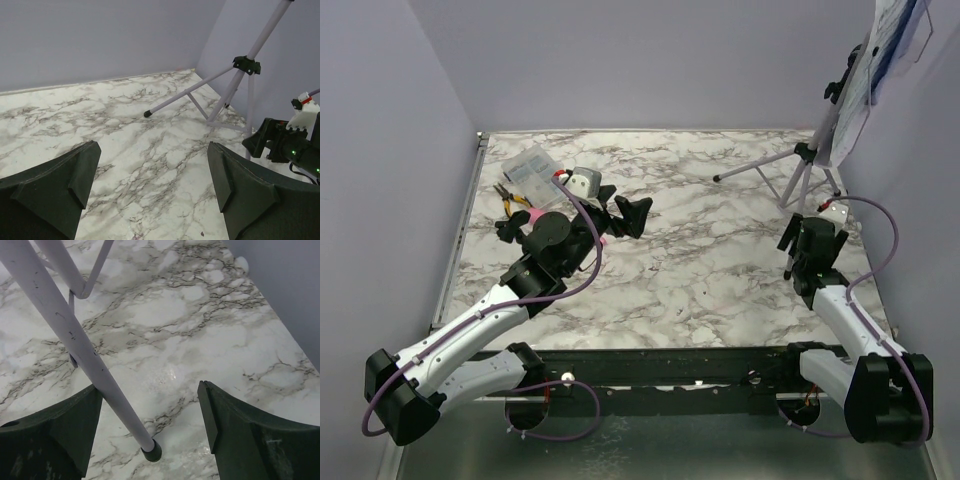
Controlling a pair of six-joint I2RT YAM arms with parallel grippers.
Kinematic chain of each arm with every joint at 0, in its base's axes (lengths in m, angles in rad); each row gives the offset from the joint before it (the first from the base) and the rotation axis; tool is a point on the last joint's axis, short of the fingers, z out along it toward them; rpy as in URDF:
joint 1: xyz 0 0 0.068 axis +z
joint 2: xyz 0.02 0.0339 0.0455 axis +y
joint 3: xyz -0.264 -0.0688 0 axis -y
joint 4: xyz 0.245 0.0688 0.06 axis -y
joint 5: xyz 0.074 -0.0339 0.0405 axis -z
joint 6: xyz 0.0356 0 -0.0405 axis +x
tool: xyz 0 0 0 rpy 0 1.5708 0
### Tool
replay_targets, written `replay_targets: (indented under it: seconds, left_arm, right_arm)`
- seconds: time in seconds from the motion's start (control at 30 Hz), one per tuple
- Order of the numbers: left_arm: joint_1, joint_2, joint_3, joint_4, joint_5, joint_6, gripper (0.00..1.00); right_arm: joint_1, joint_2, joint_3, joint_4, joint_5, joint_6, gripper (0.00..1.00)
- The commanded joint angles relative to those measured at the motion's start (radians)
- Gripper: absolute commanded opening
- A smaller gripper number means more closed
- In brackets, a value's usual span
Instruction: Set up the instrument practice props
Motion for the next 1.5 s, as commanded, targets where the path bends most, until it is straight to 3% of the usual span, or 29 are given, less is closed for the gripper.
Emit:
replay_targets:
  seconds: [0.0,0.4,0.47,0.5,0.73,0.97,1.27,1.47]
  left_arm:
    - [-0.007,-0.006,0.016,-0.009,0.015,-0.003,0.97]
    - [-0.007,-0.016,0.017,-0.009,0.014,-0.001,0.97]
    - [-0.006,-0.016,0.017,-0.011,0.014,-0.001,0.97]
    - [-0.007,-0.017,0.017,-0.011,0.014,-0.001,0.97]
    - [-0.007,-0.015,0.02,-0.012,0.023,-0.007,0.97]
    - [-0.007,0.0,0.02,-0.013,0.018,-0.006,0.97]
    - [-0.007,-0.006,0.022,-0.018,0.016,-0.006,0.97]
    - [-0.007,0.002,0.023,-0.02,0.018,-0.006,0.97]
  right_arm:
    - [-0.008,-0.012,-0.002,-0.017,0.223,0.065,0.8]
    - [-0.008,-0.022,0.036,-0.072,0.291,0.048,0.84]
    - [-0.007,-0.039,0.048,-0.103,0.244,0.024,0.99]
    - [-0.007,-0.048,0.057,-0.117,0.211,0.015,1.0]
    - [-0.007,-0.1,0.092,-0.14,-0.076,-0.03,1.0]
    - [0.022,-0.104,0.075,-0.104,-0.186,-0.009,1.0]
    - [0.157,-0.187,0.123,-0.274,-0.3,0.182,1.0]
    - [0.201,-0.291,0.088,-0.279,-0.481,0.274,0.99]
